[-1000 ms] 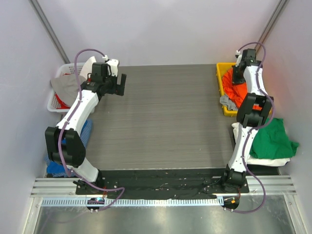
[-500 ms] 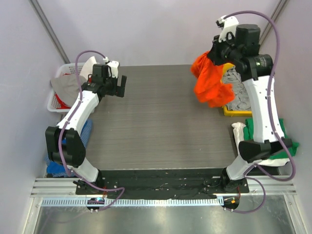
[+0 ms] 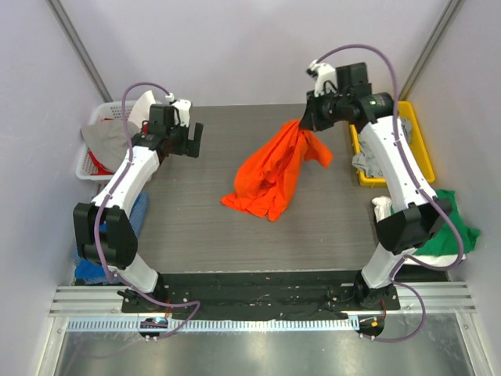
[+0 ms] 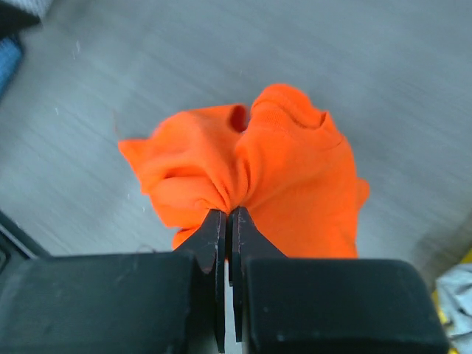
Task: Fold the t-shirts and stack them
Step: Move the tshirt to the center of the board
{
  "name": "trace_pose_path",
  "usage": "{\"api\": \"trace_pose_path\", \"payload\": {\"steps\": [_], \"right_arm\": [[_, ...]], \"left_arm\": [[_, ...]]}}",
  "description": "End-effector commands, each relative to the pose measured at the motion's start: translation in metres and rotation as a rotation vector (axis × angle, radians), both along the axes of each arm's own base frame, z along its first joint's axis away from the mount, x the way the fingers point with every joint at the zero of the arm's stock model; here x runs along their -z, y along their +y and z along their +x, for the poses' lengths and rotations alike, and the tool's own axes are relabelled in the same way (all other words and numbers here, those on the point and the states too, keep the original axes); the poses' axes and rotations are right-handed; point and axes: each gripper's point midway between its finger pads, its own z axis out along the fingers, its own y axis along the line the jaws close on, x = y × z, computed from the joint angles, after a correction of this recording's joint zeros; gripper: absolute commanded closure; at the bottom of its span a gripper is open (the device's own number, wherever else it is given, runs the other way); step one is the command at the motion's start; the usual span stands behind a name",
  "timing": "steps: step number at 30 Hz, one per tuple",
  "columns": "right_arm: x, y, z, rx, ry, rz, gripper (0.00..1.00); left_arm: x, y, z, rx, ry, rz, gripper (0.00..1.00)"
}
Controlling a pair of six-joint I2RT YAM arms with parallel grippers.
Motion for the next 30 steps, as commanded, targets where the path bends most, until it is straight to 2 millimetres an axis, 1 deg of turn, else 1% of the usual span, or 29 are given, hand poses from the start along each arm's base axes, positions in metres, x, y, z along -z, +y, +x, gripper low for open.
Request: {"api": "trace_pose_path", "payload": {"steps": [1, 2, 3, 6, 8, 10, 11, 13, 14, 18, 19, 21, 22, 23, 24, 25, 27, 29, 30], "right_arm": [[0.018, 0.004, 0.0, -0.013, -0.006, -0.065, 0.99], [0.025, 0.001, 0.0, -0.011, 0.004, -0.08, 0.99], [0.038, 0.0, -0.002, -0.015, 0.033, -0.095, 0.99], [0.053, -0.003, -0.005, -0.013, 0.05, -0.113, 0.99], [0.06, -0.008, 0.0, 0.01, 0.051, -0.148, 0.99], [0.059, -0.014, 0.008, 0.034, 0.035, -0.178, 0.99], [0.054, -0.019, 0.013, 0.053, 0.01, -0.202, 0.99], [0.049, -0.023, 0.02, 0.076, -0.013, -0.219, 0.99], [0.044, -0.029, 0.028, 0.106, -0.033, -0.243, 0.99], [0.037, -0.044, 0.042, 0.175, -0.08, -0.315, 0.99], [0.036, -0.05, 0.046, 0.204, -0.089, -0.338, 0.99], [0.033, -0.061, 0.054, 0.25, -0.103, -0.372, 0.99], [0.033, -0.062, 0.057, 0.256, -0.108, -0.381, 0.99], [0.028, -0.066, 0.06, 0.277, -0.124, -0.392, 0.99], [0.028, -0.07, 0.063, 0.295, -0.129, -0.405, 0.99], [0.027, -0.076, 0.066, 0.32, -0.137, -0.425, 0.99], [0.02, -0.081, 0.072, 0.35, -0.164, -0.436, 0.99], [0.017, -0.085, 0.075, 0.371, -0.177, -0.457, 0.99], [0.017, -0.088, 0.077, 0.384, -0.176, -0.465, 0.99]], "left_arm": [[-0.02, 0.003, 0.004, -0.012, -0.071, 0.01, 0.0], [-0.02, 0.003, 0.003, -0.011, -0.069, 0.009, 0.0], [-0.02, 0.003, 0.002, -0.008, -0.069, 0.008, 0.0], [-0.022, 0.0, 0.002, -0.004, -0.07, -0.005, 0.0], [-0.022, -0.008, -0.001, 0.024, -0.059, -0.038, 0.0], [-0.023, -0.013, -0.004, 0.042, -0.049, -0.05, 0.0], [-0.022, -0.015, -0.006, 0.049, -0.04, -0.054, 0.0], [-0.019, -0.024, -0.011, 0.078, -0.027, -0.064, 0.0], [-0.018, -0.027, -0.014, 0.092, -0.022, -0.067, 0.0], [-0.009, -0.051, -0.026, 0.21, 0.025, -0.093, 0.0], [-0.01, -0.065, -0.031, 0.276, 0.039, -0.122, 0.0], [0.0, -0.078, -0.041, 0.349, 0.095, -0.143, 0.0], [-0.002, -0.09, -0.047, 0.401, 0.111, -0.177, 0.0], [0.001, -0.095, -0.051, 0.425, 0.132, -0.186, 0.0], [0.002, -0.098, -0.053, 0.442, 0.141, -0.191, 0.0], [0.005, -0.106, -0.058, 0.481, 0.156, -0.205, 0.0], [0.01, -0.114, -0.064, 0.516, 0.178, -0.198, 0.0], [0.019, -0.118, -0.068, 0.54, 0.199, -0.181, 0.0], [0.023, -0.124, -0.071, 0.556, 0.211, -0.174, 0.0]]}}
